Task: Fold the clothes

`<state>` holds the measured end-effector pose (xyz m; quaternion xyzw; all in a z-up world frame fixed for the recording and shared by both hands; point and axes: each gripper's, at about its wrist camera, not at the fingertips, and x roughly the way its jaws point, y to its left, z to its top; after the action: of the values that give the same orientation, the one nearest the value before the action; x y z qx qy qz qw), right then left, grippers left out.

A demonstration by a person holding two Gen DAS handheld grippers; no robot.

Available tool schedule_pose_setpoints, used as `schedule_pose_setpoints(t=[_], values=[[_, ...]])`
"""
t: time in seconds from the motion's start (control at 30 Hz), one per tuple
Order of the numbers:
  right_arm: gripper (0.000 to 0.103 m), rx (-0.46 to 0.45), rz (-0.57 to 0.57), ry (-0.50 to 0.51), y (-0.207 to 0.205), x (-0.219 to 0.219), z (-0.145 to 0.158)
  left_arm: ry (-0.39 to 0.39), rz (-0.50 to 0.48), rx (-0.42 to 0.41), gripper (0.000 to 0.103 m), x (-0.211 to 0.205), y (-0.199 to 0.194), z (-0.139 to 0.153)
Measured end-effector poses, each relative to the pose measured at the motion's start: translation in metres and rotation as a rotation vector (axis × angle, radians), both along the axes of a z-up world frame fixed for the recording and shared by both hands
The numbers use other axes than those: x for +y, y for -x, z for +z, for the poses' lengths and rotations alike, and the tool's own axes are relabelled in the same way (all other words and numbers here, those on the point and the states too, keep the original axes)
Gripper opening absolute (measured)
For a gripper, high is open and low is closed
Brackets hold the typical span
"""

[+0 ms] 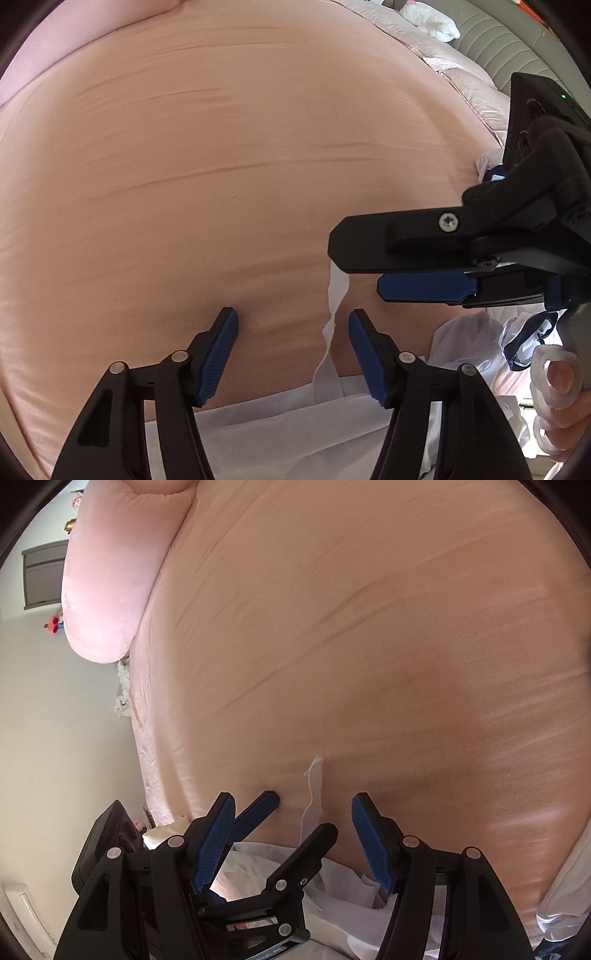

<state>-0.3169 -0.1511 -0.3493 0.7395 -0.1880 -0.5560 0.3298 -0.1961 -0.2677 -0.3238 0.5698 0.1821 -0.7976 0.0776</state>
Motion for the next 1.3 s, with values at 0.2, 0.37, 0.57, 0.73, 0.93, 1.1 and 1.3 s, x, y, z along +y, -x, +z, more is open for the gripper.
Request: schedule_pose_setpoints(t=[0.2, 0.37, 0.57, 0.73, 0.93, 1.1, 1.3], values=[[0.066, -0.006, -0.007, -0.019, -0.004, -0.014, -0.012, -0.018, 0.029, 0.042, 0.019, 0.009, -0.008, 0.0], [0.057, 0.025, 0.038, -0.073, -0.004, -0.024, -0.009, -0.023, 0.04, 0.047, 0.019, 0.022, -0.015, 0.0], [0.042, 0.089, 0.11, -0.099, -0.008, -0.033, -0.005, -0.082, 0.022, 0.055, 0.019, 0.038, -0.019, 0.003], [0.037, -0.01, 0.108, 0.024, -0.016, -0.04, -0.018, -0.163, 0.02, 0.058, 0.019, 0.049, -0.02, 0.0], [0.0, -0.031, 0.113, 0.008, -0.014, -0.036, -0.033, -0.192, 0.041, 0.068, 0.017, 0.06, -0.024, 0.001], [0.0, -0.12, 0.061, 0.073, -0.01, -0.025, -0.047, -0.166, 0.027, 0.054, 0.016, 0.077, -0.024, 0.008], [0.001, -0.114, 0.042, 0.132, -0.011, -0.024, -0.033, -0.13, 0.017, 0.058, 0.016, 0.096, -0.027, 0.023]])
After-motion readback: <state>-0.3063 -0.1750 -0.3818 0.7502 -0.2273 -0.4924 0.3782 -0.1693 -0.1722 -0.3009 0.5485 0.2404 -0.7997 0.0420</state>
